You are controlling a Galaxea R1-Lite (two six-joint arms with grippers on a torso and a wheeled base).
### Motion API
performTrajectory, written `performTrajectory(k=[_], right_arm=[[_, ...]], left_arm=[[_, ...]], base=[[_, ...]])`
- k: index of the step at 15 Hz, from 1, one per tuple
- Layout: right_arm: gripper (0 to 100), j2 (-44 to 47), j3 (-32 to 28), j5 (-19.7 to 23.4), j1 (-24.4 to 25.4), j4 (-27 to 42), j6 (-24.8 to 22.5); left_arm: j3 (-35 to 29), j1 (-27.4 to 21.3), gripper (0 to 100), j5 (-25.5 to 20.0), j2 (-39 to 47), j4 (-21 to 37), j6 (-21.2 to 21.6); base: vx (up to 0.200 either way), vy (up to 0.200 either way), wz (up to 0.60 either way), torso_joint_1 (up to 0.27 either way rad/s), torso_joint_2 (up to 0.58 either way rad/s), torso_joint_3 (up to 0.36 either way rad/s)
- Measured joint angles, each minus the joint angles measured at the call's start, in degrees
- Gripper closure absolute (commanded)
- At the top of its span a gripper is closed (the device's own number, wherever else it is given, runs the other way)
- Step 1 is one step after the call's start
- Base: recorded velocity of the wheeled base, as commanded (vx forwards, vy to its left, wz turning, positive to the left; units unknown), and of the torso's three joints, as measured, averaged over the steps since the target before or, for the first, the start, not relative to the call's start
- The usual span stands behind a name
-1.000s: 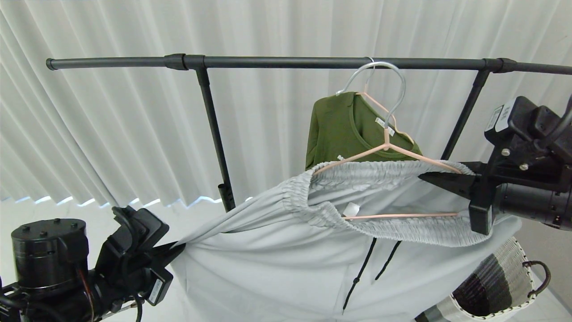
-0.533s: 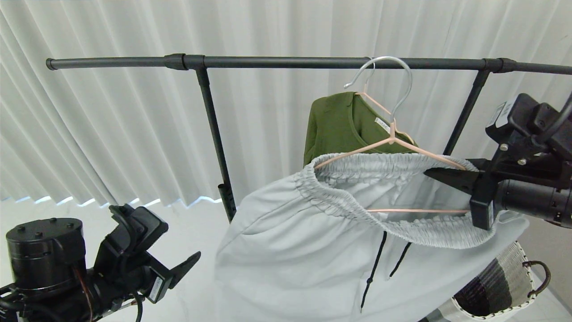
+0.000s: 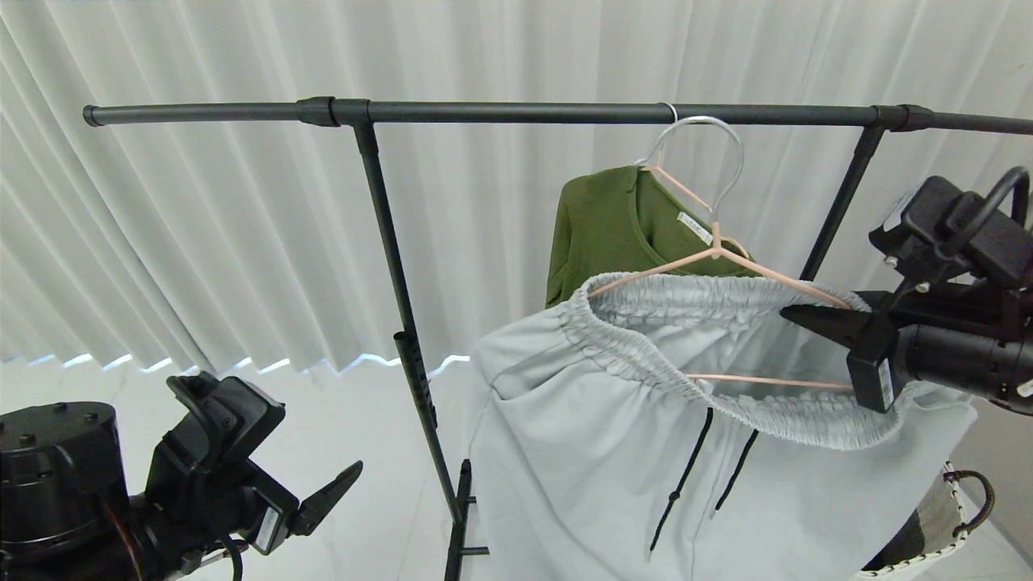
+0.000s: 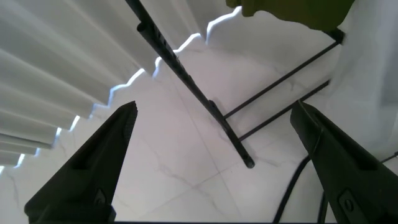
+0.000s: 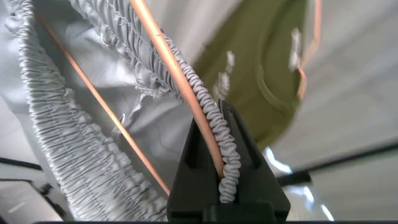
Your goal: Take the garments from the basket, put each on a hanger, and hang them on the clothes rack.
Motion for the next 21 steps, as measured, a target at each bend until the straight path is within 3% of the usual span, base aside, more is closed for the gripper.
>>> performTrajectory(k=[4,8,12,15,19,21], right_arm=[[100,-3.2,0.0,-8.6,-0.1,9.9,5.3],[100,-11.7,0.1,-13.5,-3.4,25.7,8.0],[100,-21.9,-0.1,-14.5,-14.3,40.0,8.1],[100,-27.2,-0.1,-14.8,-24.0,46.5,7.8],[100,-29.3,-0.1,-18.7,-38.1,47.9,5.8],[100,-28.1,-0.2,-19.5,-42.7,43.5,5.7]], left_arm=[[0.0,1.2,0,0.1,-0.5,-1.6,0.0],[0.2,2.2,0,0.1,-0.2,-1.7,1.1],[-0.3,2.3,0,0.1,-0.1,-3.4,1.2],[-0.2,2.6,0,0.1,0.1,-3.9,1.2],[-0.3,3.0,0,0.1,0.2,-3.9,1.2],[-0.3,3.1,0,0.1,0.3,-3.9,1.2]], base=[[0.0,0.0,0.0,0.0,0.0,0.0],[0.0,0.0,0.0,0.0,0.0,0.0],[0.0,0.0,0.0,0.0,0.0,0.0],[0.0,0.0,0.0,0.0,0.0,0.0],[0.0,0.0,0.0,0.0,0.0,0.0],[0.0,0.0,0.0,0.0,0.0,0.0]])
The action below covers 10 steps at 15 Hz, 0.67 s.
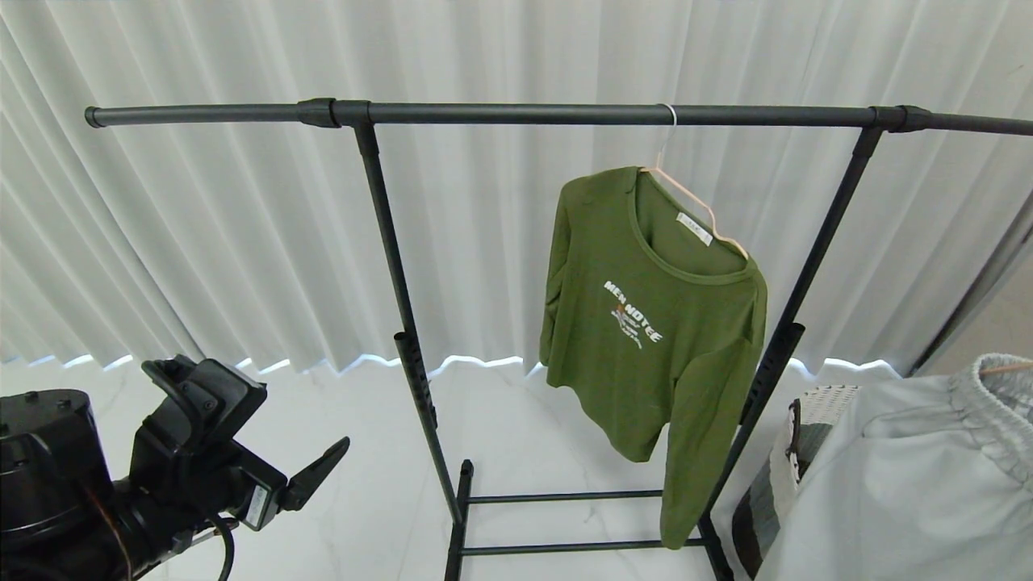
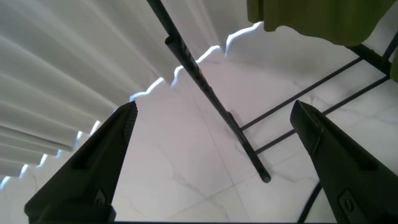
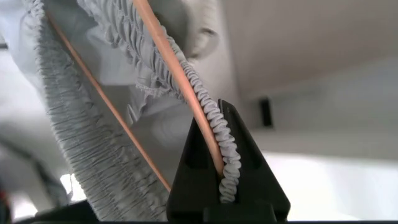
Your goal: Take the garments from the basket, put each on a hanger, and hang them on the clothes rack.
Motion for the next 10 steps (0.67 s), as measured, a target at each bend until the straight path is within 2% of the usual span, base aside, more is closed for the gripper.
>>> performTrajectory(k=[5,7,10], right_arm=[[100,7.3,-0.3,0.2,-1.8,-15.5,2.2],[100,10.3,-1.0,0.5,-0.8,-19.8,2.6],[100,14.2,-4.0,0.5,2.8,-20.9,5.3]], left_arm=[[-0.2,-0.1,0,0.0,0.0,0.0,-0.7],[-0.2,-0.1,0,0.0,0.0,0.0,-1.0],[-0.4,-0.1,0,-0.1,0.0,-0.1,-1.5]], base=[[0.0,0.0,0.0,0.0,0.0,0.0],[0.2,0.0,0.0,0.005,0.0,0.002],[0.2,0.0,0.0,-0.002,0.0,0.005]])
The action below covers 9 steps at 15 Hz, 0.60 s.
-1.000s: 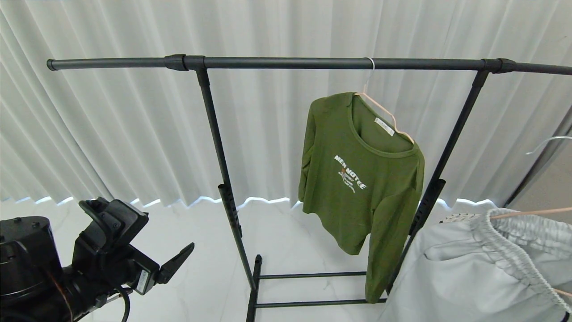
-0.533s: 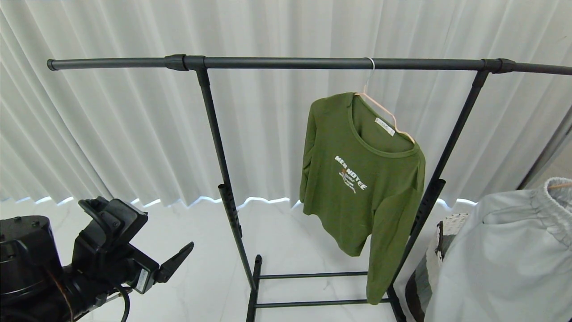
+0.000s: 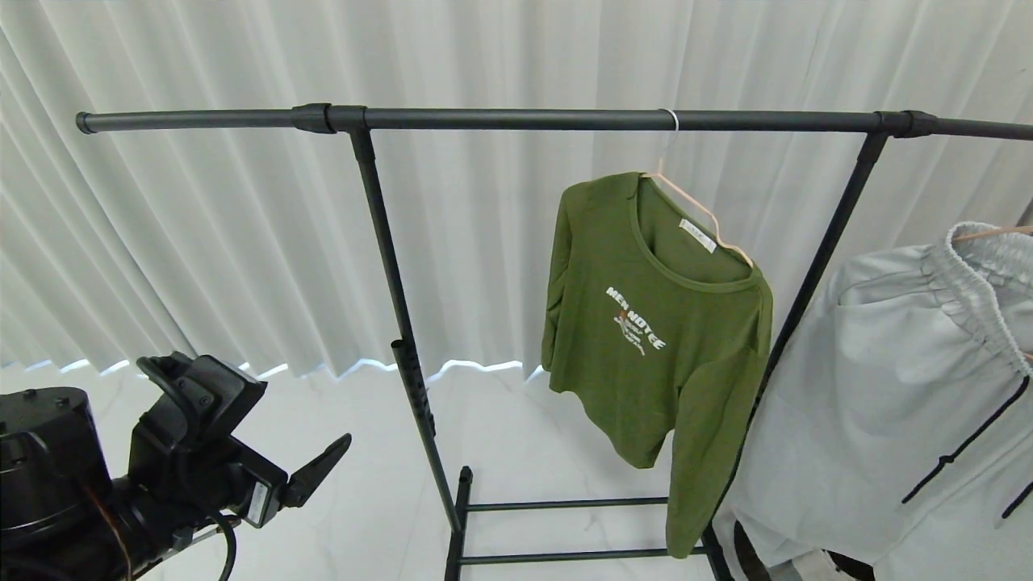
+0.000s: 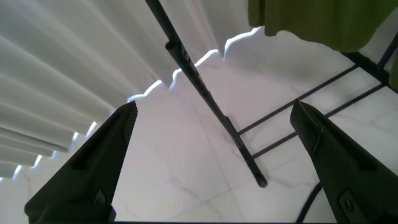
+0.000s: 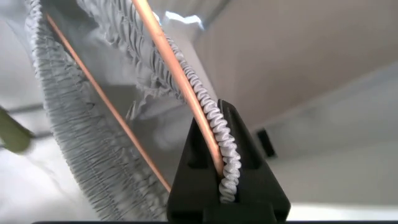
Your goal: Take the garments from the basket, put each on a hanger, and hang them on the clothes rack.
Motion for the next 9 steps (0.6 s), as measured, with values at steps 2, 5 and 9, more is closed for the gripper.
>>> performTrajectory(k=[2,5,9], right_arm=[[100,2.0,-1.7,0.0,2.5,0.0,0.6],[100,4.3,-3.0,0.0,4.5,-1.9,0.8],[100,7.9,-4.5,0.0,5.6,-4.0,1.6]], left_arm=[[0.0,0.0,0,0.0,0.0,0.0,0.0],[0.0,0.0,0,0.0,-0.1,0.0,0.0],[0.0,-0.1,0,-0.2,-0.3,0.0,0.0]], base=[[0.2,0.0,0.0,0.01,0.01,0.0],[0.2,0.0,0.0,-0.001,0.0,0.002],[0.05,0.0,0.0,0.002,0.0,0.001]])
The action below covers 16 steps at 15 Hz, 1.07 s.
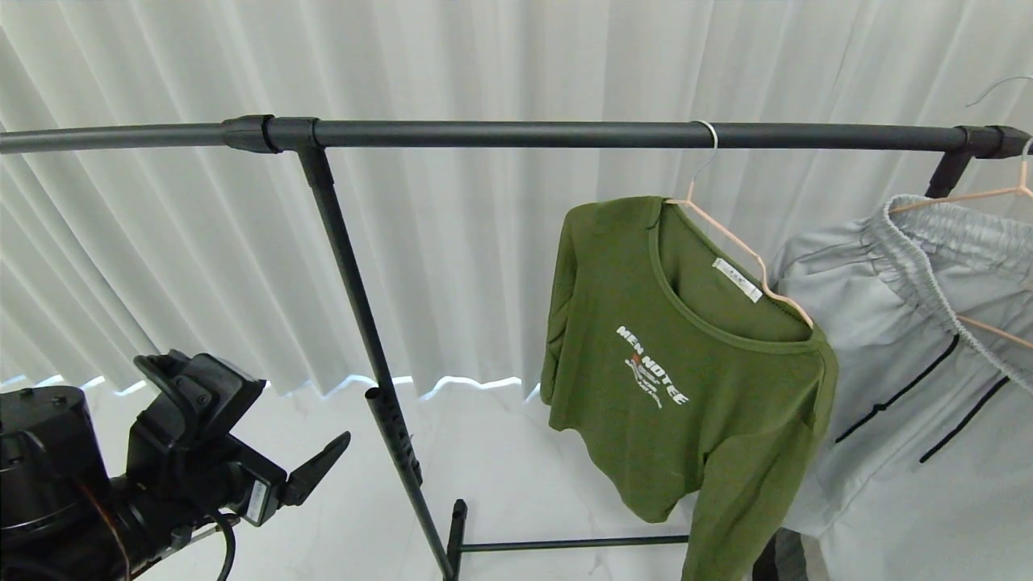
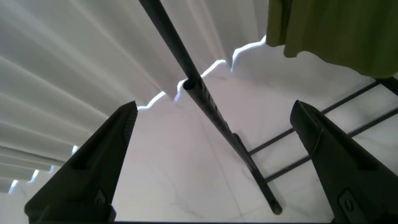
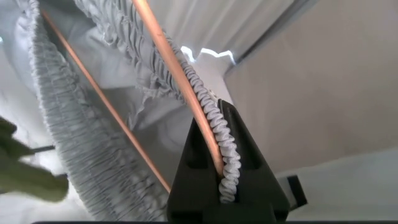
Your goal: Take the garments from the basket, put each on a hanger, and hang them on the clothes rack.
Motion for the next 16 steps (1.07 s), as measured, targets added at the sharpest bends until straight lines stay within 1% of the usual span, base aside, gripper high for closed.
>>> performTrajectory(k=[3,8,10,13,16], right_arm=[[100,4.2,-3.2,0.0,0.1,-0.5,2.4],[100,11.5,-8.1,0.0,0.1,-0.5,3.4],[100,14.1,-8.8,0.0,0.1,-1.5,5.5],[100,16.3,-9.2,0.1,0.0,-3.4,5.9],[100,17.4,-8.9,0.2,0.1,-3.5,5.8]], left_arm=[[0.0,-0.2,0,-0.1,-0.5,0.0,0.0],[0.1,-0.2,0,-0.2,-1.4,-0.1,0.0],[0.3,-0.2,0,-0.2,-1.8,0.0,0.0],[1.0,-0.2,0,-0.2,-2.4,0.0,0.0],[1.2,-0.2,0,-0.2,-2.5,0.0,0.0]], base=[[0.0,0.0,0.0,0.0,0.0,0.0],[0.0,0.0,0.0,0.0,0.0,0.0],[0.0,0.0,0.0,0.0,0.0,0.0],[0.0,0.0,0.0,0.0,0.0,0.0],[0.0,0.0,0.0,0.0,0.0,0.0]])
